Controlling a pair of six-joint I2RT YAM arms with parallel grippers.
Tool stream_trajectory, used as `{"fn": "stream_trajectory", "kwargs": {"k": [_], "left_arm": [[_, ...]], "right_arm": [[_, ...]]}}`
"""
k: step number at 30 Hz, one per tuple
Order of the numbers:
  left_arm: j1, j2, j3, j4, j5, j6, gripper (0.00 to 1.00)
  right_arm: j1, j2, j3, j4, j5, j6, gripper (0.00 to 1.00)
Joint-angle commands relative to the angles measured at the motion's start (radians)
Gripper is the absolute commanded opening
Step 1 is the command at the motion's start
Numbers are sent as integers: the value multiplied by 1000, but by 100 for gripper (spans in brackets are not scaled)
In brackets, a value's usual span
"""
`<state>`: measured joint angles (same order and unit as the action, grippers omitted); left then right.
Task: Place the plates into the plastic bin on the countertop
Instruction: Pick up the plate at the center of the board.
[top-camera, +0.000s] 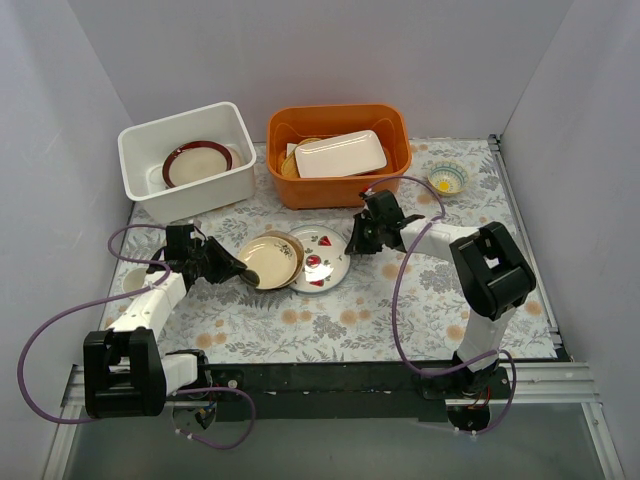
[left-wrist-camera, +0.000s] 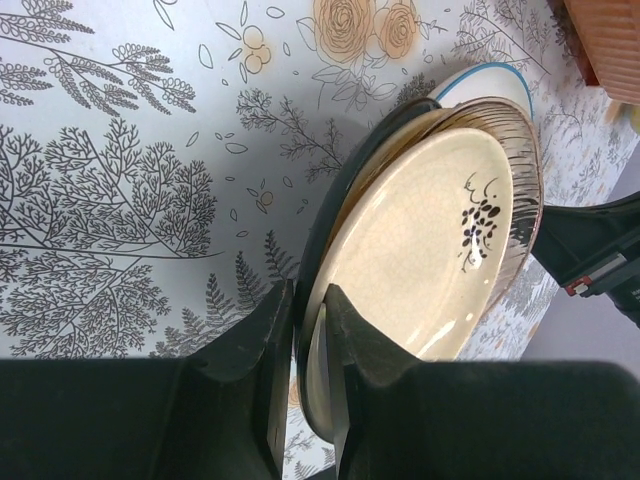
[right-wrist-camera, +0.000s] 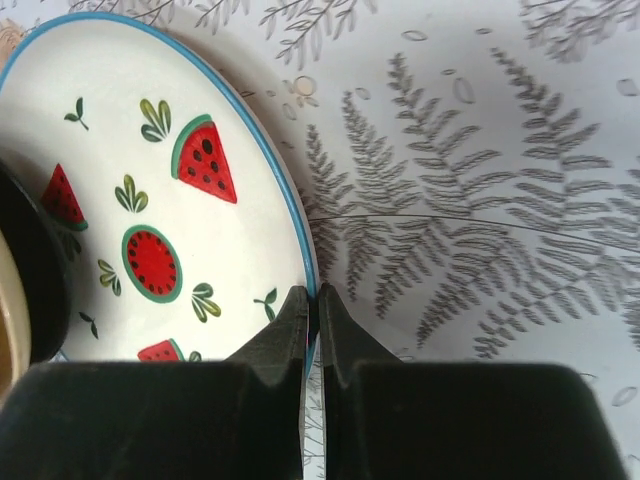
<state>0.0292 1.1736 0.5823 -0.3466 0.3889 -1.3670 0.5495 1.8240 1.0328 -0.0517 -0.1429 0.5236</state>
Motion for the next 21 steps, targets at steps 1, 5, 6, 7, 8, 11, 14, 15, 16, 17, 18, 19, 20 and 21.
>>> {"fn": "stream_trajectory", "kwargs": {"k": [1, 5, 6, 7, 8, 11, 14, 15, 16, 17, 18, 19, 20, 21], "left_arm": [[5, -15, 21, 1, -25, 9, 10], [6, -14, 22, 0, -28, 12, 10], [6, -12, 21, -3, -28, 14, 10], [5, -12, 19, -2, -30, 14, 10], [5, -12, 19, -2, -31, 13, 10], [5, -6, 16, 1, -38, 17, 10], [5, 7, 10, 8, -36, 22, 11], [5, 12, 7, 15, -38, 22, 11], [5, 14, 2, 20, -36, 22, 13], [5, 20, -2, 23, -35, 22, 14], [5, 24, -6, 32, -33, 22, 15], [5, 26, -7, 37, -32, 23, 16], [5, 32, -12, 41, -31, 22, 16], [5, 44, -13, 50, -31, 22, 20]], "right_arm": [[-72, 47, -77, -266, 207, -158, 1], [-91, 35, -71, -280, 216, -175, 1], [-97, 35, -70, -287, 218, -178, 1], [-102, 31, -73, -287, 218, -180, 1], [-105, 29, -76, -290, 215, -183, 1], [-117, 11, -83, -295, 215, -191, 1], [-126, 4, -85, -303, 215, -200, 1], [-128, 6, -80, -306, 216, -206, 1], [-128, 8, -79, -309, 221, -209, 1], [-129, 9, -77, -312, 224, -211, 1], [-132, 9, -77, -315, 229, -217, 1], [-131, 9, -74, -319, 233, -220, 1], [-132, 12, -70, -330, 238, -223, 1], [-132, 9, -66, -333, 247, -226, 1]]}}
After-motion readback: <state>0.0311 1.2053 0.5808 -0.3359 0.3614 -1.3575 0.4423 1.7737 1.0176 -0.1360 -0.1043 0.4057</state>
